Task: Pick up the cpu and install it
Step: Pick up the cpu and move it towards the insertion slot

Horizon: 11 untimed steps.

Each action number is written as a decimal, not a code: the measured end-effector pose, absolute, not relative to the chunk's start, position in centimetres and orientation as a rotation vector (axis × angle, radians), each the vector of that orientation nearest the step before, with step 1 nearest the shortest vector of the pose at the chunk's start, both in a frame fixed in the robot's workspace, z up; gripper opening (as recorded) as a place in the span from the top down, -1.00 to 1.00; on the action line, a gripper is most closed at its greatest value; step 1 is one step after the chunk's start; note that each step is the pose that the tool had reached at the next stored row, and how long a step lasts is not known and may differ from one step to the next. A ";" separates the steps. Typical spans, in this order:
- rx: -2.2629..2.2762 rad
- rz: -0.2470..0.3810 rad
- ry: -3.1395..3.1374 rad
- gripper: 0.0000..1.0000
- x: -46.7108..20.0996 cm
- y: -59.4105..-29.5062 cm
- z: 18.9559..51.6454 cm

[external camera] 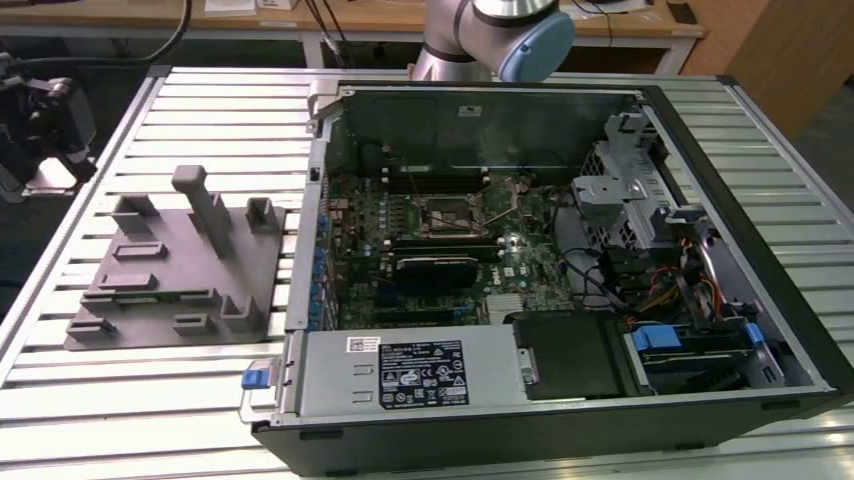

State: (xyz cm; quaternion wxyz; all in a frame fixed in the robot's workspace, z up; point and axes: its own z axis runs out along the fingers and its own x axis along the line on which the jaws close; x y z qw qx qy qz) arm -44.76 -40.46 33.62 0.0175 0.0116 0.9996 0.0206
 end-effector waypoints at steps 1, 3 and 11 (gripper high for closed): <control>0.036 0.064 3.105 -0.08 -44.8 -40.5 34.0; 0.036 0.064 3.103 -0.08 -44.8 -40.4 34.7; 0.036 0.064 3.099 -0.08 -44.8 -40.4 37.4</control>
